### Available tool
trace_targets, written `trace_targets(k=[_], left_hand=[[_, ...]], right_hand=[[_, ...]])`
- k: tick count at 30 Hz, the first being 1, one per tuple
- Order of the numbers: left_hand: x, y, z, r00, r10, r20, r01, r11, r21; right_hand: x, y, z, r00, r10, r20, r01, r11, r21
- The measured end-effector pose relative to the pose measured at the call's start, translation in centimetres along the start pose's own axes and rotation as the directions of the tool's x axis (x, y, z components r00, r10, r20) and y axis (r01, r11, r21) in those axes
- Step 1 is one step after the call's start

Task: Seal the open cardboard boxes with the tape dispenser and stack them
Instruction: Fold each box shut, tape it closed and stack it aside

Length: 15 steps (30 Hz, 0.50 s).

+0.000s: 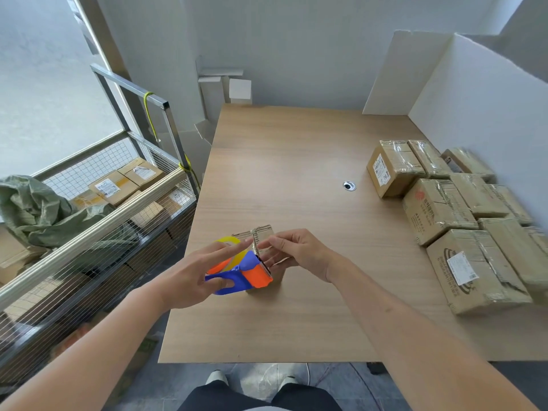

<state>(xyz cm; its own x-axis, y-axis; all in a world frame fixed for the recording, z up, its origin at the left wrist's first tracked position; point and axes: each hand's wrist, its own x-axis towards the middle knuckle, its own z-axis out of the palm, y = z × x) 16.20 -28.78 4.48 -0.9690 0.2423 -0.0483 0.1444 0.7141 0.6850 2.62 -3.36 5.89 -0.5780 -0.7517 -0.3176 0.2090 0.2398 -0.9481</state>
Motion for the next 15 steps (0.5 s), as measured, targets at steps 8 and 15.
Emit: trace_targets(k=[8,15], left_hand=[[0.3,1.0,-0.3,0.997,0.01,0.078,-0.012,1.0,0.029],[0.6,1.3,1.9,0.993,-0.025,0.114,0.015,0.996,0.087]], right_hand=[[0.4,1.6,0.8,0.982,-0.119,-0.148,0.114,0.993,-0.04],[0.8,4.1,1.5,0.92,-0.174,-0.351,0.124,0.979,-0.162]])
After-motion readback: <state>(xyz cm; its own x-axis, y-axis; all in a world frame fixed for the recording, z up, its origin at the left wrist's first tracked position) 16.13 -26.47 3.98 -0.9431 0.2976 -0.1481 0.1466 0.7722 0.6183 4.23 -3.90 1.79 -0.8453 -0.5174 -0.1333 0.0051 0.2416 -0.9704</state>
